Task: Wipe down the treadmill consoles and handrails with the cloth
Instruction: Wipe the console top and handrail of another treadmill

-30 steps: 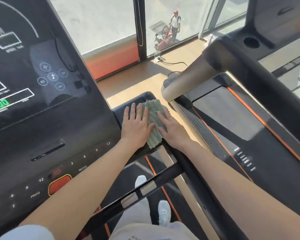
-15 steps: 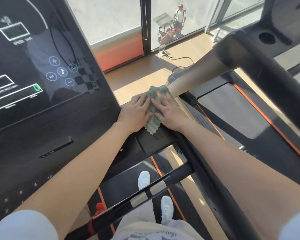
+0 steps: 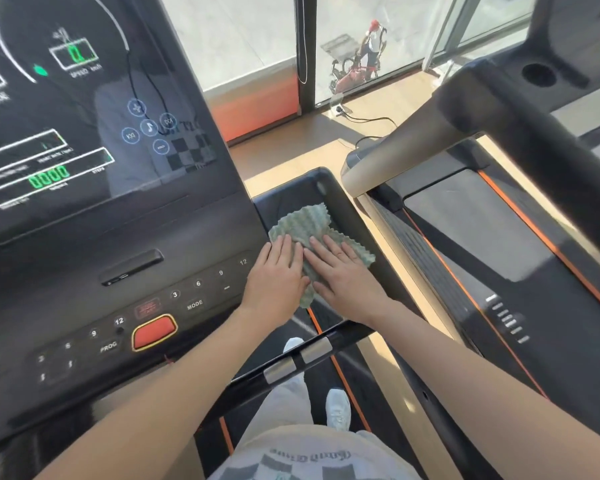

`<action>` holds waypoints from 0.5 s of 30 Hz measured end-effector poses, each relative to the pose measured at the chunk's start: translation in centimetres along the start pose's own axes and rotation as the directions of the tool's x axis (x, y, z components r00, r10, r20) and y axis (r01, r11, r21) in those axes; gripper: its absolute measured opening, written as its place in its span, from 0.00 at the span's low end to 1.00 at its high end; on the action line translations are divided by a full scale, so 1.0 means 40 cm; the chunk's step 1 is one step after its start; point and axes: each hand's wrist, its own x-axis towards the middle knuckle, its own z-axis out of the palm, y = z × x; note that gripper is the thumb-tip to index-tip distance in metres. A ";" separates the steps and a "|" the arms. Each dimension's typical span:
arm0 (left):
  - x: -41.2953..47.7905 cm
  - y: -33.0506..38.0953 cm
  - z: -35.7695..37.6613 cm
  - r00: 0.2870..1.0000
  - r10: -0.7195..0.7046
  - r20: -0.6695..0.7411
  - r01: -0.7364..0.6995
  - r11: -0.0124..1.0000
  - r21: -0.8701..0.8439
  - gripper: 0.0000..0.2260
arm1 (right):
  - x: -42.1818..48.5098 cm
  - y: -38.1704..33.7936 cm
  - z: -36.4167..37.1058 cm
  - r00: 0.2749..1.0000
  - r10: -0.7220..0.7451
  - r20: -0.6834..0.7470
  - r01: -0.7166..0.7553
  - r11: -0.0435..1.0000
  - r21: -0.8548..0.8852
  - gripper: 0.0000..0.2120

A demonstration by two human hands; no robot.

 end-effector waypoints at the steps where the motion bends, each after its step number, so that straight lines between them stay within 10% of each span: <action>1: -0.010 0.015 0.000 1.000 -0.003 0.013 0.003 1.000 0.008 0.31 | -0.015 0.003 0.008 1.000 -0.006 -0.005 0.005 1.000 -0.010 0.32; 15: 0.096 0.006 -0.002 0.995 -0.099 0.029 0.098 0.995 0.026 0.34 | 0.040 0.052 -0.032 0.971 0.234 -0.050 -0.236 0.971 -0.035 0.28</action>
